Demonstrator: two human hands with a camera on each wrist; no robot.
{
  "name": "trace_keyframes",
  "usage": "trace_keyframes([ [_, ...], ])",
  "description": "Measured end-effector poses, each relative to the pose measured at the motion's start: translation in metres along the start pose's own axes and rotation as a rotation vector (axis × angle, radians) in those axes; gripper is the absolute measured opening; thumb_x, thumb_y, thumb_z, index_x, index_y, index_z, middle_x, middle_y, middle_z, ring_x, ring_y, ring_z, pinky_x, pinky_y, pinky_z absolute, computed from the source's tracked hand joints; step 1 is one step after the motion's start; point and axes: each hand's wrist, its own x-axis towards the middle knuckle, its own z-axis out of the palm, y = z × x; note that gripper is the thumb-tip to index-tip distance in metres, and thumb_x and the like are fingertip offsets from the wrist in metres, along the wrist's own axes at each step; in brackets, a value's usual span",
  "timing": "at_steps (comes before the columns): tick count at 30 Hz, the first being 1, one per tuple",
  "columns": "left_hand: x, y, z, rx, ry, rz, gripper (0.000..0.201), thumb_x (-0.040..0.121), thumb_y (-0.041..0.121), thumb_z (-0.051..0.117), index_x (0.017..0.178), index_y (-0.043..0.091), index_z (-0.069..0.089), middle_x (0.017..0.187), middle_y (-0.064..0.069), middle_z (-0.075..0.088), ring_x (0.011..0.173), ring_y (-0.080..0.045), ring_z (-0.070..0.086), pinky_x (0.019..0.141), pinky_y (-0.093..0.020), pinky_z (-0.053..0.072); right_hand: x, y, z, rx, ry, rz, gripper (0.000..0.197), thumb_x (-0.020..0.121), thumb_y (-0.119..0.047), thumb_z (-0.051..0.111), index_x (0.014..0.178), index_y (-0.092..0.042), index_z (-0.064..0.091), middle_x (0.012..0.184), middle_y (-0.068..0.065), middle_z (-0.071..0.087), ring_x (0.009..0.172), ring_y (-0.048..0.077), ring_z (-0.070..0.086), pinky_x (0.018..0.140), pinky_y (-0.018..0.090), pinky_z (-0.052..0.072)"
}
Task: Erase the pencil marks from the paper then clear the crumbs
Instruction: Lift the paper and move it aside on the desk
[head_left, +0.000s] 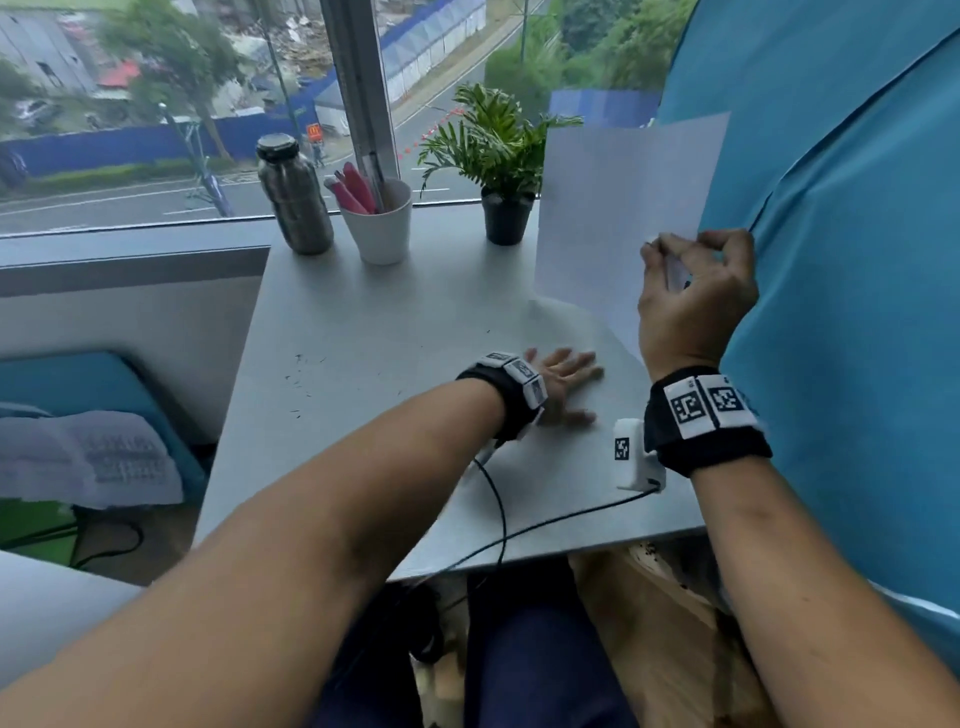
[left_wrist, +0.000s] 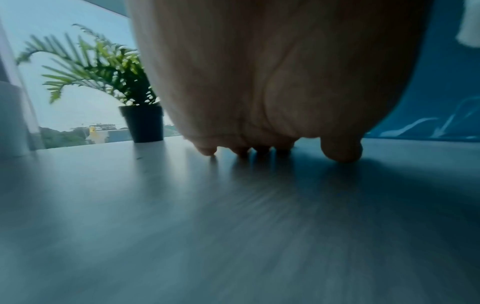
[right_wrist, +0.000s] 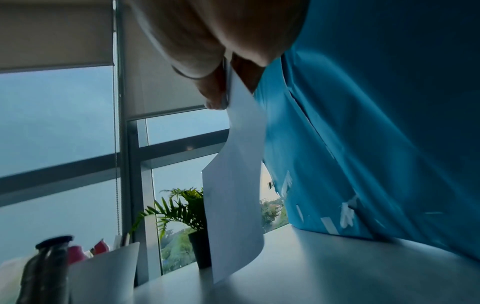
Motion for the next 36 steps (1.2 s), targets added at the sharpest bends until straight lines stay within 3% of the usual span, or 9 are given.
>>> trace_keyframes([
  [3,-0.017,-0.042,0.008,-0.103,0.06,-0.137,0.078,0.096,0.065,0.031,0.157,0.03,-0.002,0.164,0.005,-0.013,0.152,-0.019,-0.007,0.12,-0.049,-0.001,-0.004,0.014,-0.001,-0.041,-0.038,0.027,0.017,0.083,-0.019,0.073,0.09,-0.004,0.077,0.095,0.018,0.062,0.078,0.025,0.063,0.082,0.003,0.037],
  [6,-0.051,-0.09,0.017,-0.187,0.078,-0.371,0.085,0.094,0.069,0.031,0.157,0.027,-0.006,0.164,0.002,-0.016,0.151,-0.019,-0.01,0.119,-0.05,-0.001,-0.012,0.024,-0.005,-0.112,-0.114,0.112,0.016,0.081,-0.021,0.072,0.089,-0.008,0.078,0.096,0.016,0.062,0.08,0.028,0.063,0.079,0.02,0.043],
  [11,-0.082,-0.114,0.02,-0.129,0.055,-0.652,0.102,0.088,0.079,0.024,0.156,0.009,-0.006,0.163,-0.012,-0.014,0.151,-0.029,-0.009,0.119,-0.05,-0.006,-0.035,0.037,-0.012,-0.212,-0.231,0.235,0.018,0.082,-0.019,0.072,0.094,-0.007,0.077,0.107,0.019,0.064,0.102,0.031,0.062,0.091,0.027,0.045],
  [13,-0.075,-0.1,0.012,-0.094,0.088,-0.62,0.103,0.089,0.077,0.024,0.155,0.005,-0.008,0.163,-0.014,-0.015,0.15,-0.031,-0.012,0.118,-0.05,-0.009,-0.039,0.036,-0.013,-0.204,-0.206,0.231,0.017,0.082,-0.018,0.072,0.092,-0.005,0.077,0.107,0.019,0.064,0.102,0.031,0.063,0.091,0.027,0.044],
  [16,-0.049,-0.067,-0.002,-0.093,0.123,-0.461,0.1,0.092,0.073,0.027,0.154,0.006,-0.011,0.162,-0.012,-0.019,0.15,-0.028,-0.017,0.119,-0.049,-0.012,-0.03,0.026,-0.014,-0.173,-0.095,0.176,0.016,0.081,-0.018,0.073,0.09,-0.006,0.077,0.096,0.019,0.062,0.083,0.029,0.061,0.081,0.023,0.042],
  [19,-0.025,-0.035,-0.009,-0.107,0.138,-0.322,0.1,0.093,0.069,0.036,0.155,0.007,-0.01,0.162,-0.01,-0.019,0.15,-0.026,-0.016,0.119,-0.046,-0.01,-0.013,0.016,-0.015,-0.153,-0.05,0.149,0.016,0.081,-0.017,0.072,0.091,-0.006,0.077,0.097,0.019,0.061,0.082,0.028,0.06,0.081,0.02,0.042],
  [25,-0.012,-0.041,-0.001,-0.154,0.006,-0.163,0.085,0.094,0.066,0.037,0.157,0.026,-0.004,0.164,0.005,-0.014,0.151,-0.019,-0.009,0.119,-0.05,-0.001,0.001,0.017,-0.007,-0.328,-0.26,0.266,0.014,0.084,-0.014,0.066,0.092,-0.008,0.076,0.106,0.019,0.063,0.093,0.034,0.061,0.088,0.028,0.046],
  [30,-0.051,-0.096,0.01,-0.182,0.023,-0.332,0.082,0.094,0.068,0.033,0.156,0.031,-0.008,0.163,0.005,-0.018,0.151,-0.018,-0.011,0.118,-0.053,0.0,-0.009,0.029,0.007,-0.509,-0.493,0.304,0.017,0.081,-0.007,0.061,0.091,0.002,0.072,0.101,0.024,0.065,0.095,0.04,0.061,0.082,0.036,0.051],
  [36,-0.096,-0.116,0.013,-0.074,-0.035,-0.665,0.103,0.088,0.079,0.026,0.156,0.008,-0.004,0.164,-0.009,-0.01,0.151,-0.029,-0.004,0.117,-0.059,-0.003,-0.006,0.033,0.008,-0.545,-0.526,0.329,0.021,0.083,-0.002,0.06,0.099,0.007,0.069,0.109,0.028,0.061,0.102,0.042,0.058,0.088,0.036,0.049],
])
